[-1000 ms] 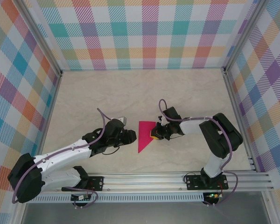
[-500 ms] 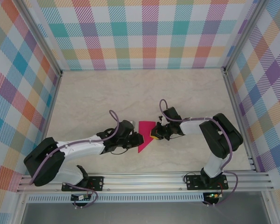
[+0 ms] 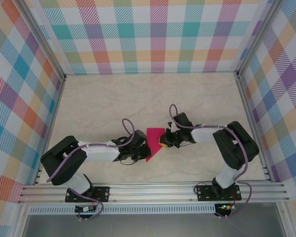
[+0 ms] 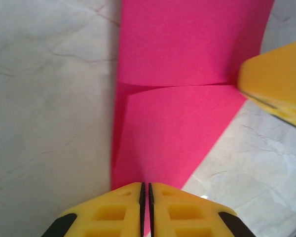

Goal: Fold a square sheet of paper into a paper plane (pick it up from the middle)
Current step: Third fold the triangle at the center of the table.

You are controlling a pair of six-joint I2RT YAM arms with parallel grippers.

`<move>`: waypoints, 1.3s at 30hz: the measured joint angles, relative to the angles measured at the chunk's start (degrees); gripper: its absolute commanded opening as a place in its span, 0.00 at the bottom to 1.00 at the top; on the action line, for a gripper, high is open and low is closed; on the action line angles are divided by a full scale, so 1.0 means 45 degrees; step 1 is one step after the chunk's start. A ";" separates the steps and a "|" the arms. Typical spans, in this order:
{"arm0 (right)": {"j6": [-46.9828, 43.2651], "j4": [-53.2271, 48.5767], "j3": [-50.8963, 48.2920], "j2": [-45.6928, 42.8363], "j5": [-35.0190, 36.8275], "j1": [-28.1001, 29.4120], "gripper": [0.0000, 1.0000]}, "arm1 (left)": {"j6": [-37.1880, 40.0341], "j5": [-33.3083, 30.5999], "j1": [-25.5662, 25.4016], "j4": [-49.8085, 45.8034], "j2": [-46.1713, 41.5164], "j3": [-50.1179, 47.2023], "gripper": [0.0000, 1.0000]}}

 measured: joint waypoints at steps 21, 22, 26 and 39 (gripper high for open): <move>0.0427 0.0763 0.0491 0.1146 -0.0068 0.1331 0.00 | 0.0845 -0.0306 -0.0223 -0.0957 -0.0418 0.0272 0.10; 0.0427 0.0758 0.0491 0.1146 -0.0034 0.1331 0.00 | 0.0840 -0.0248 -0.0238 -0.0971 -0.0656 0.0248 0.11; 0.0427 0.0748 0.0491 0.1146 0.0000 0.1331 0.00 | 0.0826 0.0141 -0.0257 -0.0583 -0.1865 0.0058 0.13; 0.0427 0.0738 0.0486 0.1141 0.0034 0.1331 0.00 | 0.0398 0.0816 -0.0257 0.1132 -0.0311 -0.0379 0.10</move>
